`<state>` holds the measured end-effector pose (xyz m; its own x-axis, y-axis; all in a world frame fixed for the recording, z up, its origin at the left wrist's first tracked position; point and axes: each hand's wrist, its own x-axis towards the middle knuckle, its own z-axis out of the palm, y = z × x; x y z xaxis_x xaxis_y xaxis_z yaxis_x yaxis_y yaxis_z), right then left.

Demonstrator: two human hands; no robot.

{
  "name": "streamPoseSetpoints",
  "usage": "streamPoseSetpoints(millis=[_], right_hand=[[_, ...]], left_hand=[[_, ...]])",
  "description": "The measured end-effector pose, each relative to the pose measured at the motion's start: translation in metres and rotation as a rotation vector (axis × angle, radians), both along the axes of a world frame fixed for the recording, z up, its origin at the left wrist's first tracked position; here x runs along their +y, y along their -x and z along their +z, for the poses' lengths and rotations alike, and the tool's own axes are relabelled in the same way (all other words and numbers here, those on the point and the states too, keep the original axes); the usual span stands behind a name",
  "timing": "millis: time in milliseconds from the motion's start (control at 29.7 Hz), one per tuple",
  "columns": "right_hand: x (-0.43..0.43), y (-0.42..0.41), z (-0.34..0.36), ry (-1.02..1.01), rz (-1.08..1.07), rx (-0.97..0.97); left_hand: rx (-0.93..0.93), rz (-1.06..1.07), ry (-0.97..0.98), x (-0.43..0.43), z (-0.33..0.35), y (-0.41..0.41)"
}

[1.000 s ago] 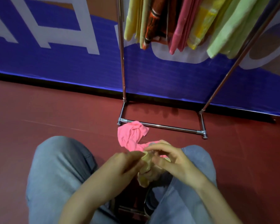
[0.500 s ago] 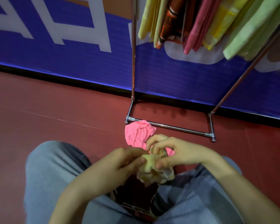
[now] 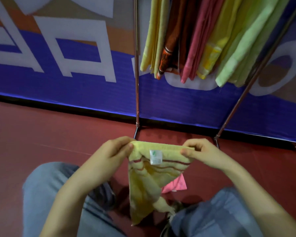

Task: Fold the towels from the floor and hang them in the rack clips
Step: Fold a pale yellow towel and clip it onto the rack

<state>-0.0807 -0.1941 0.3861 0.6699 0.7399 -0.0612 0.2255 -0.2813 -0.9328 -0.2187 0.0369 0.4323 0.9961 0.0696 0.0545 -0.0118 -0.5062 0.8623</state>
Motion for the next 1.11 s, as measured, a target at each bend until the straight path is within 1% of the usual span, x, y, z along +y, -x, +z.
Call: streamPoseSetpoints(millis=[101,168,303,370,438,573,741,909,977,1111], right_hand=[[-0.004,-0.007,0.015,-0.029,-0.185,-0.141],[-0.005,-0.006,0.035,-0.102,-0.278,-0.23],[0.003,-0.004,0.07,-0.296,-0.339,-0.295],[0.015,-0.007,0.077,-0.292,-0.372,-0.323],[0.021,-0.006,0.082,-0.279,-0.398,-0.316],[0.011,-0.001,0.096,-0.31,-0.46,-0.337],[0.003,-0.004,0.071,-0.244,-0.641,-0.264],[0.011,0.001,0.051,-0.283,-0.791,-0.098],[0.021,0.006,0.045,-0.3,-0.782,-0.014],[0.041,0.011,0.034,-0.336,-0.646,0.205]], left_hand=[[-0.03,0.023,-0.135,-0.001,-0.002,-0.013],[-0.091,0.048,-0.161,-0.002,-0.003,-0.017],[-0.238,0.141,-0.082,0.006,0.008,-0.02],[-0.284,0.19,-0.093,0.012,0.012,-0.025],[-0.281,0.209,-0.105,0.012,0.015,-0.029],[-0.281,0.249,-0.015,0.008,0.019,-0.039],[-0.23,0.252,0.094,-0.017,0.011,-0.059],[-0.239,0.27,0.131,-0.042,-0.003,-0.069],[-0.249,0.234,0.161,-0.055,-0.004,-0.071],[-0.242,0.14,0.211,-0.072,-0.015,-0.082]])
